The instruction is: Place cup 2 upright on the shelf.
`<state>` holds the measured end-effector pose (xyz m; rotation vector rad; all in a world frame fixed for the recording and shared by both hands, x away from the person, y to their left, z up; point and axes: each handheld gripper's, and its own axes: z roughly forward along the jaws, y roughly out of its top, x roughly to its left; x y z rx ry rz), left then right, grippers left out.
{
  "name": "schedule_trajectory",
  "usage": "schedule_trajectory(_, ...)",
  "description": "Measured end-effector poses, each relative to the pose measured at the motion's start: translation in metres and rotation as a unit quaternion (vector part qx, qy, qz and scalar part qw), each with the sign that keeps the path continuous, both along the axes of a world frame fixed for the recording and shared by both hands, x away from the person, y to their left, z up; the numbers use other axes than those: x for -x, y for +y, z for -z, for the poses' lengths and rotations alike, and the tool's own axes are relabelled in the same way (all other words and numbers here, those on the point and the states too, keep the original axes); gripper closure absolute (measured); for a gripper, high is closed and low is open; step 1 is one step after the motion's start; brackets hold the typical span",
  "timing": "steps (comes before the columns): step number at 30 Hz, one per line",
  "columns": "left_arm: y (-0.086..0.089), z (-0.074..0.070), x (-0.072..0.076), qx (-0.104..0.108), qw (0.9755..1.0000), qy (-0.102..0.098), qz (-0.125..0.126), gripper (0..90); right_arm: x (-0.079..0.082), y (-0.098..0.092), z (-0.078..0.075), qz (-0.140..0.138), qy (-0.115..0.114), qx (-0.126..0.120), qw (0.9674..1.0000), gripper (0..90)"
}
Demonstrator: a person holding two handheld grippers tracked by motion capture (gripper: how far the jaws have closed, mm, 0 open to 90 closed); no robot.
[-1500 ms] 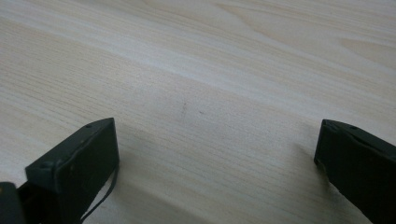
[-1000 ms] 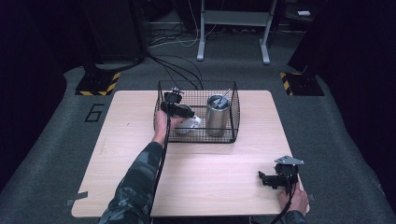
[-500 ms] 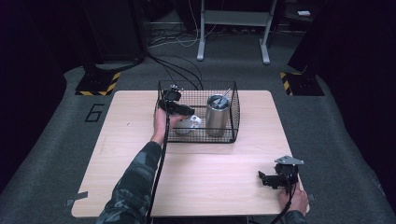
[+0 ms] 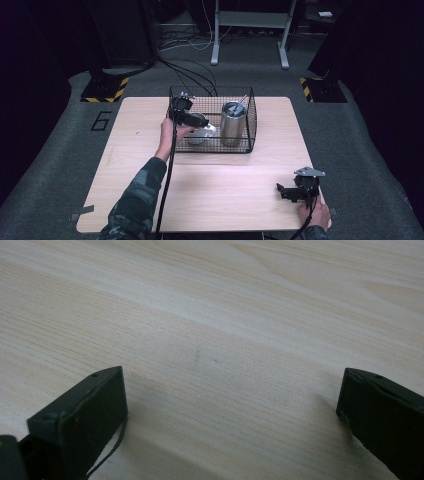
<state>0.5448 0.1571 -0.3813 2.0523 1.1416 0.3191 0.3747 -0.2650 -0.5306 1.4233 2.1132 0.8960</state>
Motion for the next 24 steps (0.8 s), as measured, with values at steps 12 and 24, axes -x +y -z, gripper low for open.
schedule_trajectory(12,0.009,-0.012,0.057,-0.006,0.9984,-0.042,0.037,0.3,0.000,0.000,0.000,0.000,0.000,0.000,1.0000,0.0)
schedule_trajectory(24,0.036,0.021,0.116,-0.040,0.9969,-0.059,0.033,0.3,0.000,0.000,0.000,0.000,0.000,0.000,1.0000,0.0)
